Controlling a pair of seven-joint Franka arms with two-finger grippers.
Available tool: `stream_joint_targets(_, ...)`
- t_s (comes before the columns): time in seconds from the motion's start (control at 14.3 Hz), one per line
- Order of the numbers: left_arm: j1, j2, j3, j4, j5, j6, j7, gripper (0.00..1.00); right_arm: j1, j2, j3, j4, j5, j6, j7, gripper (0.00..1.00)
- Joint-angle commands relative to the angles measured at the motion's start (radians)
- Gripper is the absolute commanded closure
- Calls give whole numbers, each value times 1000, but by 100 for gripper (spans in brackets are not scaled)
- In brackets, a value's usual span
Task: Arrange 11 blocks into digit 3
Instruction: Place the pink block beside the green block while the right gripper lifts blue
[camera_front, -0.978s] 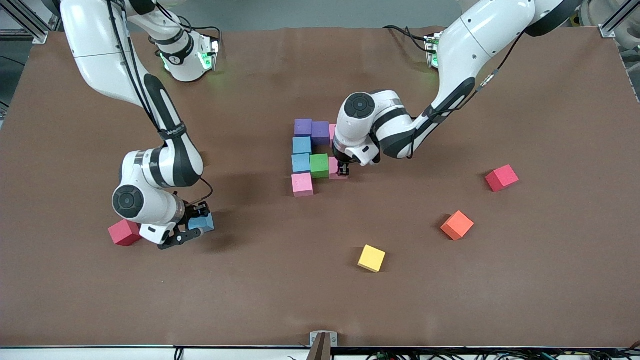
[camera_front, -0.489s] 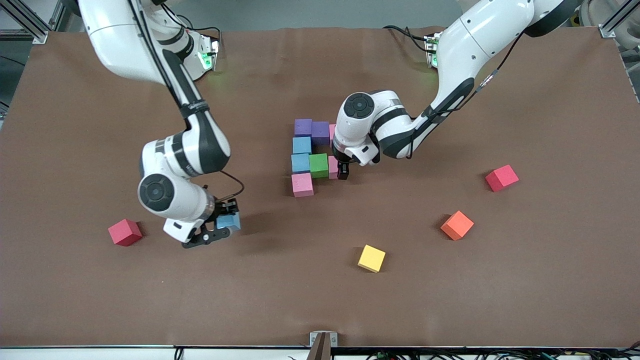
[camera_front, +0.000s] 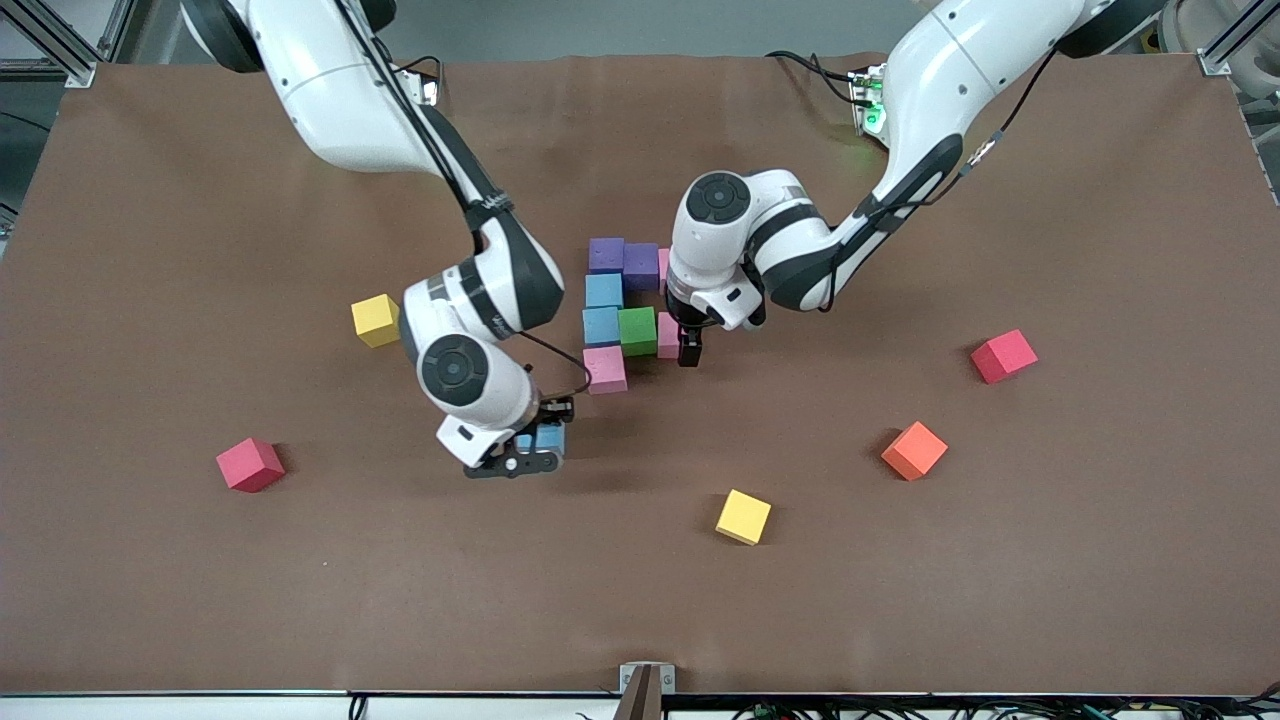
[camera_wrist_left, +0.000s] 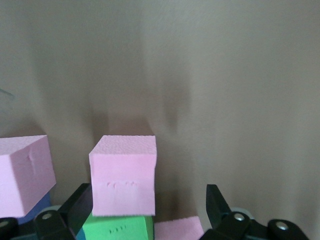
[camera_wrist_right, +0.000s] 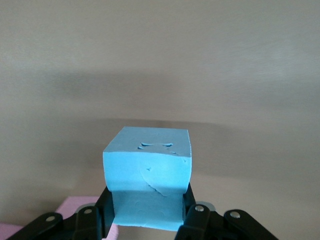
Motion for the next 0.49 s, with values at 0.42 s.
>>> stream_joint_targets(0.42, 248, 24, -180, 253, -119, -284, 354, 0, 79, 116, -4, 101, 24, 15, 65, 82)
